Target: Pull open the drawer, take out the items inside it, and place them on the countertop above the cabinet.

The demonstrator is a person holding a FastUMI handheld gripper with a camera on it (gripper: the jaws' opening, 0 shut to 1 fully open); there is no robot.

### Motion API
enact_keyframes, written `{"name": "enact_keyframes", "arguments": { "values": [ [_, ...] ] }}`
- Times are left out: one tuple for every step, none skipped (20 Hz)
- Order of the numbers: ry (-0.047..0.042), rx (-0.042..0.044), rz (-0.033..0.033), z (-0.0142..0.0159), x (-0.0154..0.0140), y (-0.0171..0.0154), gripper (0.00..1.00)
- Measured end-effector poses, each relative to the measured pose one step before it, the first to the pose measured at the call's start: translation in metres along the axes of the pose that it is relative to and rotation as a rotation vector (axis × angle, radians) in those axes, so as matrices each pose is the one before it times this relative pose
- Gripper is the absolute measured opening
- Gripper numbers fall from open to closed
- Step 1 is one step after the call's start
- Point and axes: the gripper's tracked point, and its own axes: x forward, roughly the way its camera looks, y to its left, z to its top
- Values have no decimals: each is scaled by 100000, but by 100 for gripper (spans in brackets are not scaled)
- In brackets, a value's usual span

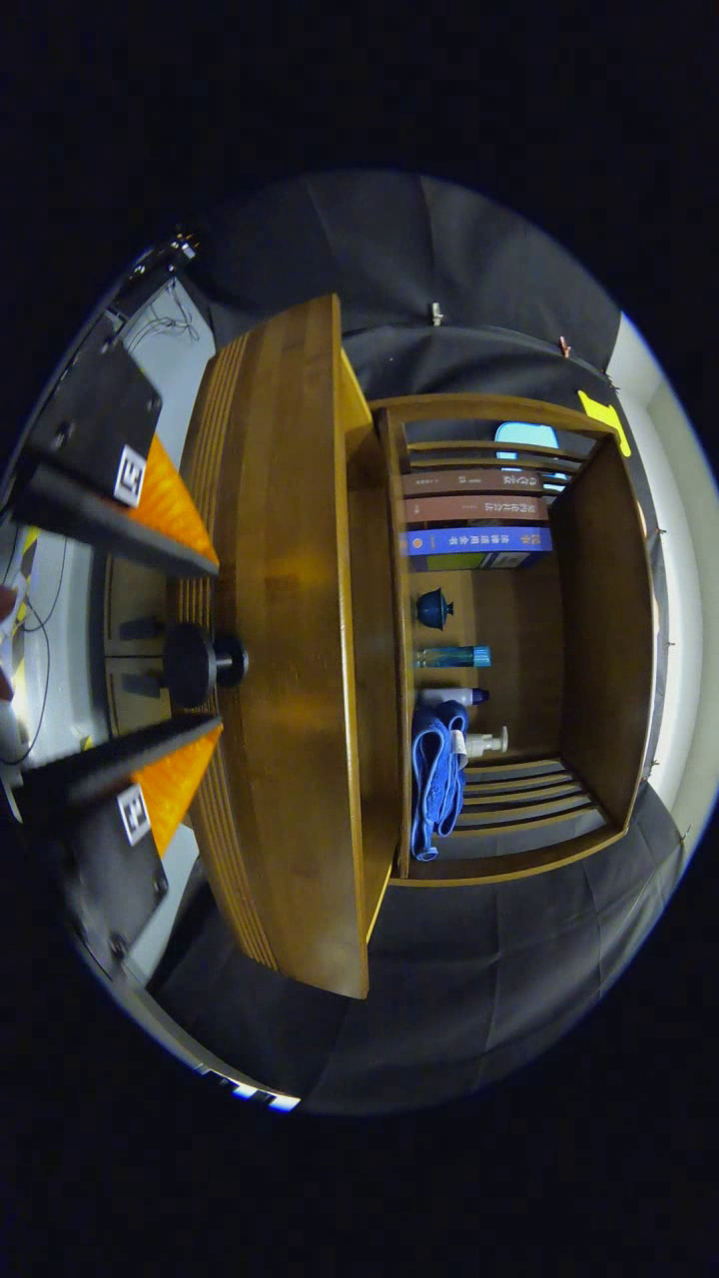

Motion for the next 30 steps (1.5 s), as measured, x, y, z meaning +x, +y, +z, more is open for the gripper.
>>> {"name": "enact_keyframes", "arguments": {
  "values": [
    [-527,-681,-2266,785,-588,-234,100],
    [803,-1895,-2128,856,-756,-386,99],
    [1918,-2221,-2919,1039,-698,-381,99],
    [2308,-1748,-3163,1323,-511,-632,99],
    [2884,-451,-2232,1409,-239,-332,99],
    [2621,319,-1620,1631,-65,17,99],
    [3762,847,-1790,1412,387,-69,99],
    [2194,937,-1076,1319,587,307,99],
    [590,1297,225,1616,1077,694,99],
    [2373,923,-443,985,1278,646,99],
    [3215,395,826,632,1436,919,99],
    [4361,-300,391,391,1664,772,99],
    [5382,-643,540,344,1560,635,100],
    [4447,-263,-1559,359,1619,-33,100],
    [5940,-1245,-805,-151,1372,90,100],
    [3953,195,507,291,1341,276,99],
    [3695,-293,1815,235,1749,527,99],
    [3393,-622,160,-38,1459,181,99],
    [5185,-936,-919,-415,1310,-280,99],
    [5549,-1583,-1054,-473,1091,-133,98],
    [4837,-1939,801,-285,1097,204,99],
    [4090,-2192,1204,-352,1191,123,99],
    [2141,-1473,654,-123,1206,225,99],
    [1845,-389,2253,-172,900,515,98],
    [1890,-790,1700,-123,682,120,98],
    [2012,-397,873,-376,571,85,98],
    [2669,-335,959,-424,732,155,97],
    [3339,-1106,-716,-396,131,-184,97],
    [1657,-1016,-1309,-290,558,-251,96],
    [1461,588,144,-27,228,-32,96]
  ]
}}
